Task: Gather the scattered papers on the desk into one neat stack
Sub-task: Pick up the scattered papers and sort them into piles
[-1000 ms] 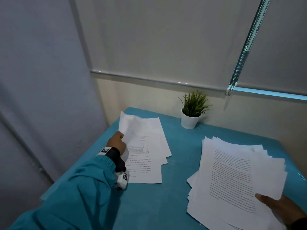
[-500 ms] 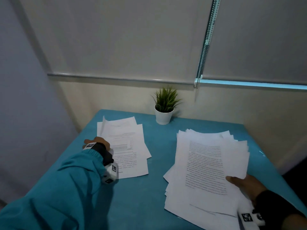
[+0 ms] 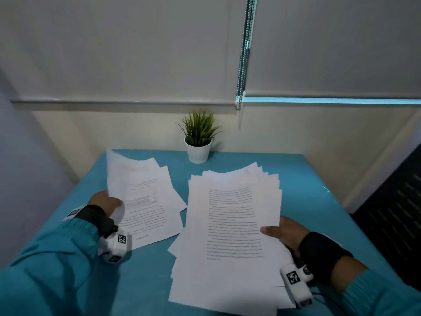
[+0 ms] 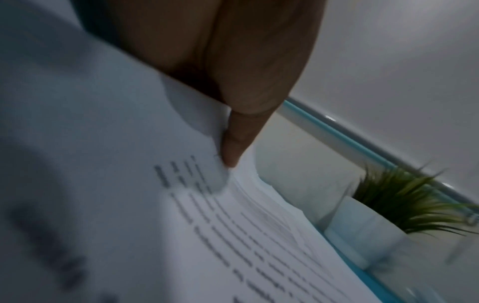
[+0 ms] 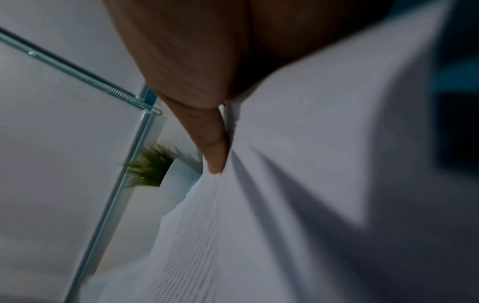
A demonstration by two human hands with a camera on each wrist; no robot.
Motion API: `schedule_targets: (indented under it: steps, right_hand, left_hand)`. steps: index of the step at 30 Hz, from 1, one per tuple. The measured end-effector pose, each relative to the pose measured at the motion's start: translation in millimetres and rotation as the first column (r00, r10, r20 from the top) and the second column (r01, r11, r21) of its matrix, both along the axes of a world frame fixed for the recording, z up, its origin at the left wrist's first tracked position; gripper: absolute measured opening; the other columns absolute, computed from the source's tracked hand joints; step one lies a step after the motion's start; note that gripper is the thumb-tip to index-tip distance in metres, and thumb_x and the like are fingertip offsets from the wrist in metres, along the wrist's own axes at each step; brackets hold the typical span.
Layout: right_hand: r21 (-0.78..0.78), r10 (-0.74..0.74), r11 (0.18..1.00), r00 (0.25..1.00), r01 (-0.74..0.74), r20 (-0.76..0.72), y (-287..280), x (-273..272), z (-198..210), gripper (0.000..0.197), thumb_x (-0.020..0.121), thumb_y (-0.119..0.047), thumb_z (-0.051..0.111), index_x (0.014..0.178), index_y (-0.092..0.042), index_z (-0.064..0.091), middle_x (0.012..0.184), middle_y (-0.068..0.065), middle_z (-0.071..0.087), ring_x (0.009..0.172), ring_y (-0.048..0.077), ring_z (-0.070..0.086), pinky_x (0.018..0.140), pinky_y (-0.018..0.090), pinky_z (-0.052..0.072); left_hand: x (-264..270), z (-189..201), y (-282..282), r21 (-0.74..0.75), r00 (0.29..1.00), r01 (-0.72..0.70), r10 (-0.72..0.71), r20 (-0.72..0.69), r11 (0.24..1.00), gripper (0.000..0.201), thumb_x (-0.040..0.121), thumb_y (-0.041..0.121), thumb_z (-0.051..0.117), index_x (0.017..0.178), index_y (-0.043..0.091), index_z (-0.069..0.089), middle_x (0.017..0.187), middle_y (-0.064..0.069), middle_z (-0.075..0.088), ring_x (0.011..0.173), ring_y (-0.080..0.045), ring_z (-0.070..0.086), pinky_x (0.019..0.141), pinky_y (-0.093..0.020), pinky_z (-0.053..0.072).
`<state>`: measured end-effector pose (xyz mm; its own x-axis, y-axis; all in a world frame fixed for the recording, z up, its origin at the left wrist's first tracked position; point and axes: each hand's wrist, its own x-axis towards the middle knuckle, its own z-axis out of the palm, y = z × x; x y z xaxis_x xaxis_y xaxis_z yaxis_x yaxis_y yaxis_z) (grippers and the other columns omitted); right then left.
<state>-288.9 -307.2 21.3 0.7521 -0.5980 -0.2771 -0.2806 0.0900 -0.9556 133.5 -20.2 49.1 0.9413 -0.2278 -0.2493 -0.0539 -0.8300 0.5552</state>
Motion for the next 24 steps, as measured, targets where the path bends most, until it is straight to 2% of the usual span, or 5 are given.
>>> schedule_targets:
  steps: [6, 15, 17, 21, 24]
  right_hand:
    - [0.020, -0.043, 0.999, 0.997, 0.044, -0.067, 3, 14, -3, 0.044, 0.063, -0.008, 0.065, 0.107, -0.003, 0.066, 0.111, 0.014, 0.069, 0.102, 0.033, 0.065, 0.098, 0.044, 0.048]
    - [-0.003, -0.105, 0.994, 0.993, 0.105, -0.055, -2, 10, -3, 0.046, 0.067, -0.003, 0.060, 0.112, 0.002, 0.061, 0.114, 0.017, 0.068, 0.103, 0.034, 0.066, 0.097, 0.044, 0.048]
    - [-0.032, -0.108, 0.994, 0.991, 0.105, -0.074, -2, 7, -1, 0.044, 0.065, -0.007, 0.059, 0.108, 0.002, 0.064, 0.111, 0.016, 0.070, 0.101, 0.034, 0.066, 0.096, 0.044, 0.049]
    - [-0.037, -0.067, 0.997, 0.986, 0.063, -0.150, 2, 6, 10, 0.042, 0.071, -0.014, 0.058, 0.111, -0.005, 0.064, 0.109, 0.009, 0.069, 0.106, 0.031, 0.064, 0.094, 0.037, 0.048]
    - [-0.133, -0.083, 0.990, 0.955, 0.047, -0.284, -4, 12, -1, 0.044, 0.071, -0.040, 0.065, 0.106, -0.015, 0.062, 0.093, -0.002, 0.070, 0.086, 0.019, 0.067, 0.077, 0.032, 0.053]
  left_hand:
    - [-18, 21, 34, -0.321, 0.992, 0.125, -0.118, 0.040, 0.939, 0.040, 0.095, 0.025, 0.063, 0.128, 0.003, 0.059, 0.130, -0.016, 0.060, 0.113, -0.035, 0.058, 0.093, -0.037, 0.040]
    - [-73, 70, -1, -0.864, 0.918, -0.032, -0.326, -0.224, 0.502, 0.035, 0.101, 0.011, 0.046, 0.134, 0.001, 0.053, 0.124, -0.007, 0.065, 0.108, -0.020, 0.065, 0.103, -0.032, 0.046]
    - [-85, 58, -15, -0.826, 0.882, -0.013, -0.383, -0.275, 0.563, 0.027, 0.099, 0.008, 0.050, 0.123, 0.000, 0.060, 0.113, -0.010, 0.071, 0.093, -0.020, 0.071, 0.090, -0.033, 0.055]
    - [-116, 24, -47, -0.620, 0.878, 0.242, -0.441, -0.188, 0.747, 0.016, 0.095, 0.009, 0.059, 0.107, 0.004, 0.068, 0.118, -0.019, 0.068, 0.109, -0.032, 0.065, 0.105, -0.047, 0.045]
    - [-145, 10, -68, -0.381, 0.874, 0.383, -0.463, -0.145, 0.842, 0.033, 0.086, 0.028, 0.065, 0.108, 0.004, 0.068, 0.114, -0.018, 0.069, 0.105, -0.029, 0.065, 0.096, -0.038, 0.049]
